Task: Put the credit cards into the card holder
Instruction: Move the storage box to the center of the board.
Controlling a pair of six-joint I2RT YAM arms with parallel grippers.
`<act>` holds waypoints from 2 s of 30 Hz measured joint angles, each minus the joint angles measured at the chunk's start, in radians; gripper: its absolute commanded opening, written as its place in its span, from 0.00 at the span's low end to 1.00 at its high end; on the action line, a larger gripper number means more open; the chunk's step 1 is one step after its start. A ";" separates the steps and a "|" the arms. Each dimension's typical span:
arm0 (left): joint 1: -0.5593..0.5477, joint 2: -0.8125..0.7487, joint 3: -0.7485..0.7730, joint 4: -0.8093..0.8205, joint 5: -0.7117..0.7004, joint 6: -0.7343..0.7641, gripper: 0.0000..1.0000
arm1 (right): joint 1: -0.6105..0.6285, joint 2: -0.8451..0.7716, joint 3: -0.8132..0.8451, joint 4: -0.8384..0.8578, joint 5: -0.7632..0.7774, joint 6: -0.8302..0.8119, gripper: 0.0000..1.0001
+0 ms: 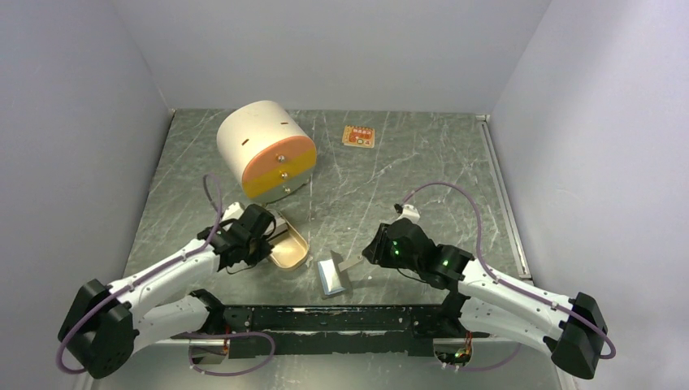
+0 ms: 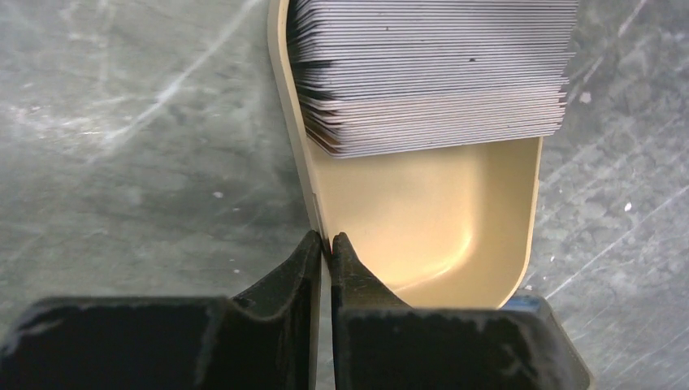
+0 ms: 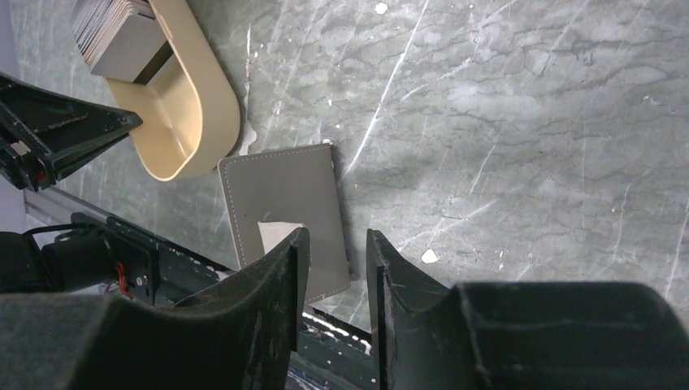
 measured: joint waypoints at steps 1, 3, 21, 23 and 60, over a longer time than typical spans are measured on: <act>-0.011 0.016 0.008 0.010 -0.002 0.008 0.09 | 0.000 0.000 -0.003 0.003 -0.001 0.000 0.36; -0.036 0.054 0.028 0.030 -0.005 0.024 0.09 | 0.000 0.000 -0.013 0.014 -0.004 0.001 0.36; -0.136 0.310 0.160 0.262 -0.036 0.238 0.09 | 0.000 0.000 -0.044 0.054 -0.030 0.003 0.36; -0.138 0.333 0.172 0.288 -0.036 0.265 0.09 | 0.000 0.000 -0.048 0.064 -0.037 0.004 0.36; -0.140 0.568 0.325 0.624 -0.039 0.551 0.43 | 0.000 0.029 -0.073 0.135 -0.075 0.014 0.36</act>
